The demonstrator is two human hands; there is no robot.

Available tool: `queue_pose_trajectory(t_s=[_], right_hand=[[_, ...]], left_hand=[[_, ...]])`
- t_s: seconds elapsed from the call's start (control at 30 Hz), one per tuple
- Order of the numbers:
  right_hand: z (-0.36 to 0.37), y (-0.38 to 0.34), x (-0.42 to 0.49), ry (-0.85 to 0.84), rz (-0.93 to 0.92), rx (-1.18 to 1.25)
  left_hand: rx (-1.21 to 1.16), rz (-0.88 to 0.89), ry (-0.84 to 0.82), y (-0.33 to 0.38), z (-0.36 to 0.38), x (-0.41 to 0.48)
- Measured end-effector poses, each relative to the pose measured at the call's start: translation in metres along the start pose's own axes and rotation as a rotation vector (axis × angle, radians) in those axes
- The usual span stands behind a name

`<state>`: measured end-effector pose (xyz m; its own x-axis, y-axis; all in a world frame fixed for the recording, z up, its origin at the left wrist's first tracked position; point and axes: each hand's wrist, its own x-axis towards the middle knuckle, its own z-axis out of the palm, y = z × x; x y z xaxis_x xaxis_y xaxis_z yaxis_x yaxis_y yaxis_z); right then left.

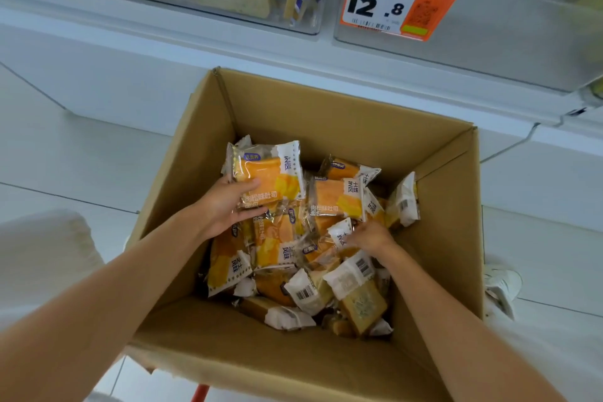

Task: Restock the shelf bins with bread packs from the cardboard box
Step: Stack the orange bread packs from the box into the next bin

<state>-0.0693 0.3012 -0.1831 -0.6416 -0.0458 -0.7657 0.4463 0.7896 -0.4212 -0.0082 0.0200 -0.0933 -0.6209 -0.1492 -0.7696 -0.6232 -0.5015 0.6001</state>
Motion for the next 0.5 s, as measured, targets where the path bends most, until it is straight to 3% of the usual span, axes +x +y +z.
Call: queue_pose_trajectory(t_s=[0.07, 0.2, 0.4, 0.5], right_hand=[[-0.011, -0.011, -0.013, -0.020, -0.141, -0.058], [-0.043, -0.047, -0.043, -0.008, -0.414, 0.062], [-0.093, -0.096, -0.093, 0.098, -0.549, 0.236], [-0.105, -0.107, -0.113, 0.044, -0.554, 0.432]], left_hand=[[0.022, 0.012, -0.012, 0.000, 0.000, -0.002], [0.043, 0.044, -0.002, 0.003, 0.005, -0.007], [0.052, 0.246, 0.144, 0.025, 0.017, -0.023], [0.139, 0.256, 0.054, 0.037, 0.025, -0.039]])
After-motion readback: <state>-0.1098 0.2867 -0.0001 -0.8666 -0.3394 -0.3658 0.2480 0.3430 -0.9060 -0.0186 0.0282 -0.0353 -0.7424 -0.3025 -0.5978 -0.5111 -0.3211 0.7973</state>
